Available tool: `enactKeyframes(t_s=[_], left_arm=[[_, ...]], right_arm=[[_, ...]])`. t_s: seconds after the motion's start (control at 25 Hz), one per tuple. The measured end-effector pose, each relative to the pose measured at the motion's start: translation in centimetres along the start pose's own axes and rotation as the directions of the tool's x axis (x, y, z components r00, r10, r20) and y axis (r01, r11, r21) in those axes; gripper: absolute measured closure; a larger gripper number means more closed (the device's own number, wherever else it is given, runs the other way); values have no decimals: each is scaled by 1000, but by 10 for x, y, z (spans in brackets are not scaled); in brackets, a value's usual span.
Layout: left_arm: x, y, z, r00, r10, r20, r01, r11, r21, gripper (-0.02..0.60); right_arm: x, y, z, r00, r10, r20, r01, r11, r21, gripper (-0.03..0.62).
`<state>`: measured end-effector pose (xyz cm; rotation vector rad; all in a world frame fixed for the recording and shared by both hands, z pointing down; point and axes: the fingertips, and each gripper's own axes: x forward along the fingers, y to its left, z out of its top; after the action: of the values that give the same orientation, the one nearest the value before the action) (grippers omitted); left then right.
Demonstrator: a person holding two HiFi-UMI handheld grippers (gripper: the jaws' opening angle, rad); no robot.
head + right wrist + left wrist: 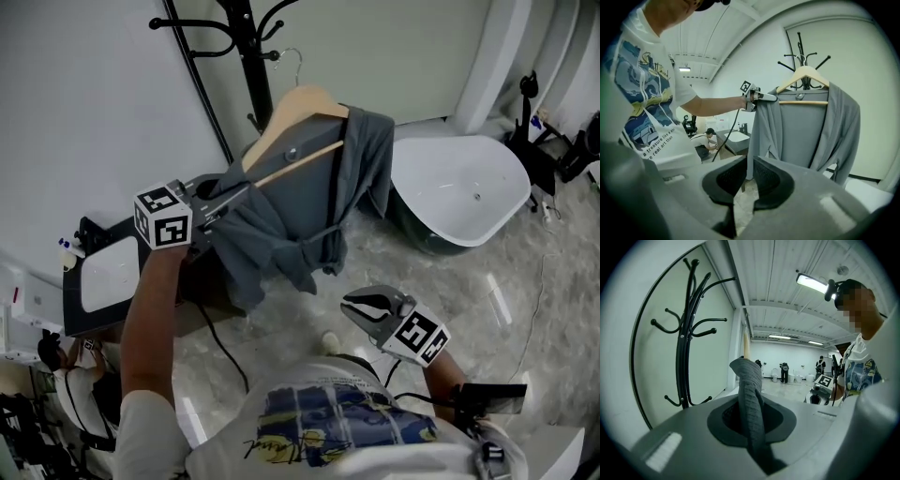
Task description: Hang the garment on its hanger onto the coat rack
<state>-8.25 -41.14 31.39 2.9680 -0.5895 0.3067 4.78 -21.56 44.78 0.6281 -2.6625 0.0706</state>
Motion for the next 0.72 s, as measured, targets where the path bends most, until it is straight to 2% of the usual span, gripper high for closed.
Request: enactKeyframes(t_s=[0.28, 0.72], left_arm=[[32, 80, -9, 998, 67, -8, -67, 996, -55, 558], [32, 135, -31, 993, 120, -9, -120, 989, -91, 557]], right_arm=[[3, -86, -8, 999, 27, -30, -27, 999, 18, 551], [26, -135, -11, 995, 93, -37, -92, 996, 12, 551]])
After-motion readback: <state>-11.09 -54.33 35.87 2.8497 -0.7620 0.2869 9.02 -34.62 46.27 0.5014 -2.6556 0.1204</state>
